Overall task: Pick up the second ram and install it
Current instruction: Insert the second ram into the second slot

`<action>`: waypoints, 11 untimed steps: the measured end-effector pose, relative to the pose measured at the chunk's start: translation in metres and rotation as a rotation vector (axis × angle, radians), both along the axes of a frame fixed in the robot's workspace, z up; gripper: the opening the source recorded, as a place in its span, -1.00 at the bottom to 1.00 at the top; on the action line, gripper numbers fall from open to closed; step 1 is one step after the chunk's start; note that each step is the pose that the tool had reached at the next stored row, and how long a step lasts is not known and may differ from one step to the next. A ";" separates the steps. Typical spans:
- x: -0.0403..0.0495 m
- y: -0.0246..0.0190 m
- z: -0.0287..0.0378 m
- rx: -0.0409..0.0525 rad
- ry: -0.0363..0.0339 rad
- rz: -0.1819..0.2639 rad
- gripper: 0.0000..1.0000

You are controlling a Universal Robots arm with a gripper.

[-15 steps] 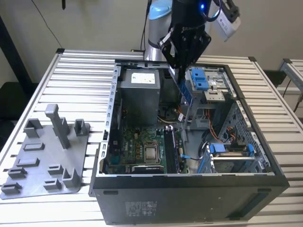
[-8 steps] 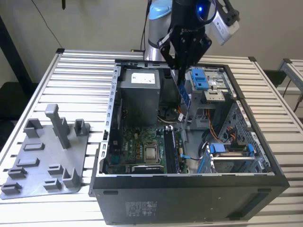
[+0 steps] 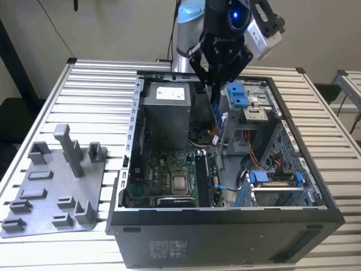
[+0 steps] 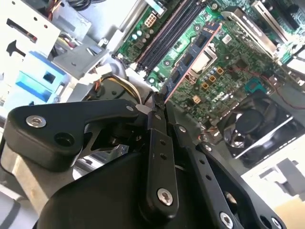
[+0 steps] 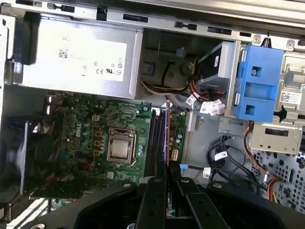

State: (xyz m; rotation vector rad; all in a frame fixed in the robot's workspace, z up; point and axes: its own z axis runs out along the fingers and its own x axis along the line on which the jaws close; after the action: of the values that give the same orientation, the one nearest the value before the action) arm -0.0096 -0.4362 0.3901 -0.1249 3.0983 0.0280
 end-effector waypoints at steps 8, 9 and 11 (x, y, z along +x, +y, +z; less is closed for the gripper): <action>0.0000 0.0000 -0.0068 -0.0029 0.0001 -0.091 -0.72; 0.0000 0.0000 -0.0076 -0.0029 0.0001 -0.103 -0.72; 0.0000 0.0000 -0.0101 -0.0033 0.0000 -0.120 -0.72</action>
State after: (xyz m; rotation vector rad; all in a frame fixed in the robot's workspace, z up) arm -0.0096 -0.4363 0.3800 0.0607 3.0994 0.0191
